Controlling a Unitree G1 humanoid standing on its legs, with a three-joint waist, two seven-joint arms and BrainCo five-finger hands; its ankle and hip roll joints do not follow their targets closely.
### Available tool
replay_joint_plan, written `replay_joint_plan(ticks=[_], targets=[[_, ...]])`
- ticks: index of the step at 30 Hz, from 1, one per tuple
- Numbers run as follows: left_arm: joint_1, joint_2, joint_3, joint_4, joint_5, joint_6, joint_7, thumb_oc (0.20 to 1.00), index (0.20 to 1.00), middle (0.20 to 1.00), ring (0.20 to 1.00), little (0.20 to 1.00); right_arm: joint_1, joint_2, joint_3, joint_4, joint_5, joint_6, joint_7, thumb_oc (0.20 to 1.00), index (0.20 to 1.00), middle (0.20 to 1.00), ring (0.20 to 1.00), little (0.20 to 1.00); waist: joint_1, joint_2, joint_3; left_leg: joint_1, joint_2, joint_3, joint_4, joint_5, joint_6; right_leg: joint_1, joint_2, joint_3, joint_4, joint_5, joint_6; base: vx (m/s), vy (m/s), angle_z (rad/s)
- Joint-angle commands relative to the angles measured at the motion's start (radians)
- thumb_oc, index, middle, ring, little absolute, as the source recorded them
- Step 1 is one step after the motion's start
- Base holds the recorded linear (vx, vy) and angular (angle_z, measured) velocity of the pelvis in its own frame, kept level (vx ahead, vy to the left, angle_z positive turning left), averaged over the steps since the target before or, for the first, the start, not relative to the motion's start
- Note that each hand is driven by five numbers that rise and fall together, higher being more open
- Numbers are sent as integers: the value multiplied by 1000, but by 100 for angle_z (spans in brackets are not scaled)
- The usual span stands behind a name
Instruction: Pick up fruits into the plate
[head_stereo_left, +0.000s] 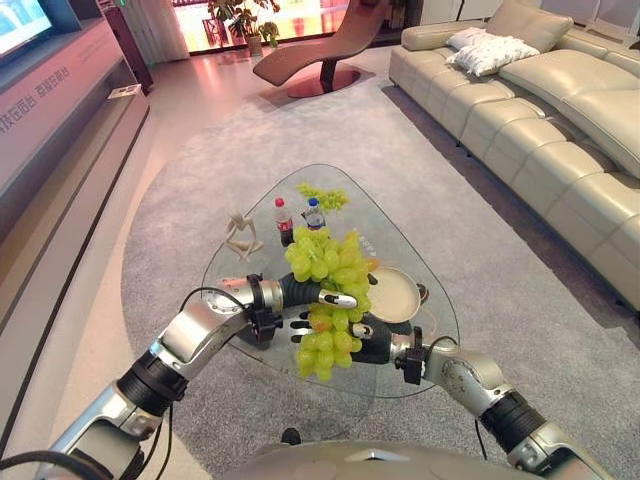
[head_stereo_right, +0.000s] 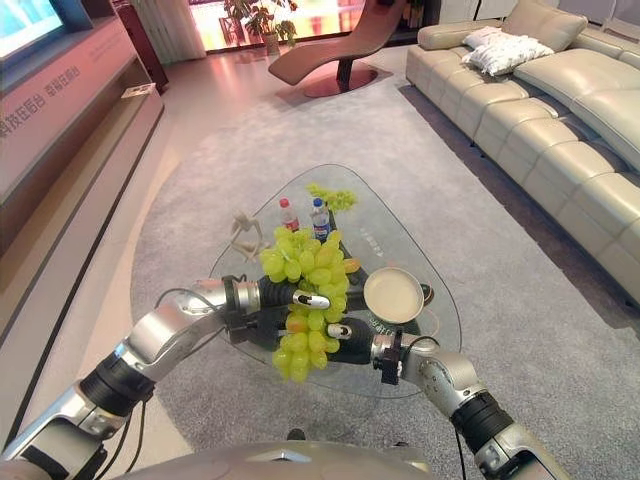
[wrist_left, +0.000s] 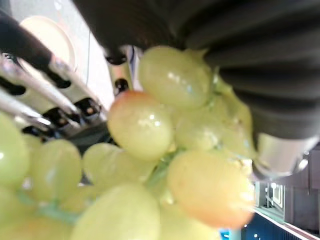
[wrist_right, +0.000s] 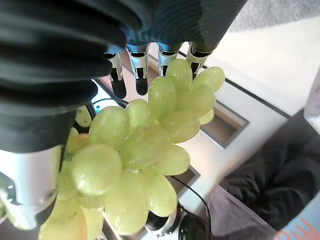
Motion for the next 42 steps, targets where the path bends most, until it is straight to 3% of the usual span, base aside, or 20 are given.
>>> replay_joint_plan(ticks=[1,11,12,13,42], targets=[[-86,-39,11,-23,-5,-88,29,200,200,200,200,200,-21,68,30,-86,59,-4,72,1000,1000,1000,1000,1000,15,-50,23,81,-53,-3,8,-132,38,20,-14,-35,27,-21,12,0,0,0],[-82,-62,5,-21,13,-79,38,200,200,200,200,200,-29,77,65,-121,68,-6,57,1000,1000,1000,1000,1000,15,-51,32,87,-54,-9,8,-134,39,24,-10,-25,29,-25,8,0,0,0],[-80,-62,5,-20,14,-77,38,200,200,200,200,200,-29,78,63,-124,68,-5,57,551,551,551,551,551,14,-51,32,87,-54,-10,8,-134,40,24,-10,-24,29,-25,7,0,0,0],[-78,-62,7,-19,15,-76,38,200,200,200,200,200,-29,78,64,-127,67,-5,57,200,200,200,200,200,14,-51,32,87,-54,-10,8,-134,40,24,-9,-24,29,-25,7,0,0,0],[-61,-51,33,-11,36,-73,17,200,200,200,200,200,-13,76,38,-96,60,-28,57,200,200,200,200,200,16,-49,34,81,-51,-10,8,-133,37,23,-13,-24,22,-21,8,-1,0,0]])
